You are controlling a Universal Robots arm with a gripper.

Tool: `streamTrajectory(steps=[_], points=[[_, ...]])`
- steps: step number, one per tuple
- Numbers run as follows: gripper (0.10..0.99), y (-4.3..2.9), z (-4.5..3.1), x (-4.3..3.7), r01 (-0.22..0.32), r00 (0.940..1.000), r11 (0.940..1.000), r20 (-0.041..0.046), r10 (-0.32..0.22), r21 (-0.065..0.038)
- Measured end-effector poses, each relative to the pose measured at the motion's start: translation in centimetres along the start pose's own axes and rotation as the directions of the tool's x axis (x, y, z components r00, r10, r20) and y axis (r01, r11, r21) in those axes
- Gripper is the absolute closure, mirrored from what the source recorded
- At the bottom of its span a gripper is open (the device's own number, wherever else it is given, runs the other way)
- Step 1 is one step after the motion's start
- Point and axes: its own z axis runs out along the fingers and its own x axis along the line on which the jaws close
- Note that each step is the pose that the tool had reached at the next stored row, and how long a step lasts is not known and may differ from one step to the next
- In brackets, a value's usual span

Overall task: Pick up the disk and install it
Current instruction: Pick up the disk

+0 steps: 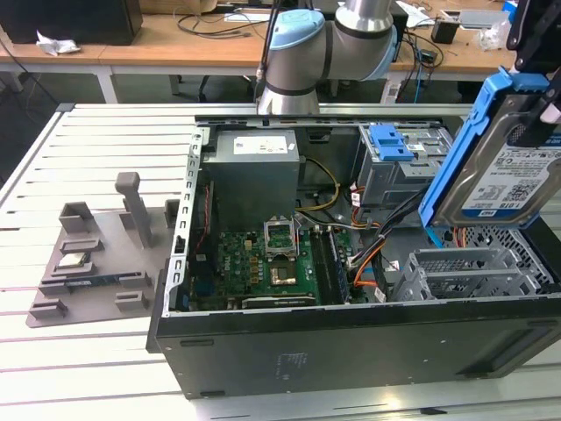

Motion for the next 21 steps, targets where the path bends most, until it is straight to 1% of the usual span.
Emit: streamTrajectory(steps=[2,3,5,6,9,11,14,16,17,19,21], points=[[0.722,-0.04,0.15,0.09,0.0,1.0,1.0,-0.0001,0.0,0.0],[0.722,-0.08,0.29,0.37,0.0,1.0,1.0,0.0,0.0,0.0],[0.722,-0.17,0.39,0.69,0.0,1.0,1.0,0.0,0.0,0.0],[0.722,-0.32,0.47,0.85,0.0,1.0,1.0,0.0,0.0,0.0],[0.722,-0.85,0.59,0.9,0.001,1.0,1.0,0.0,-0.001,0.0],[0.722,-1.33,0.66,0.9,0.001,1.0,1.0,-0.0003,-0.001,-0.001],[0.722,-1.66,0.87,0.89,0.001,1.0,1.0,-0.0008,-0.001,-0.001],[0.722,-1.76,1.15,0.91,0.001,1.0,1.0,-0.0008,-0.001,-0.001],[0.722,-1.88,1.47,0.92,0.001,1.0,1.0,-0.0009,-0.001,-0.001],[0.722,-1.98,1.74,0.94,0.001,1.0,1.0,-0.0009,-0.001,-0.001],[0.722,-2.11,2.17,0.96,0.001,1.0,1.0,-0.001,-0.001,-0.001]])
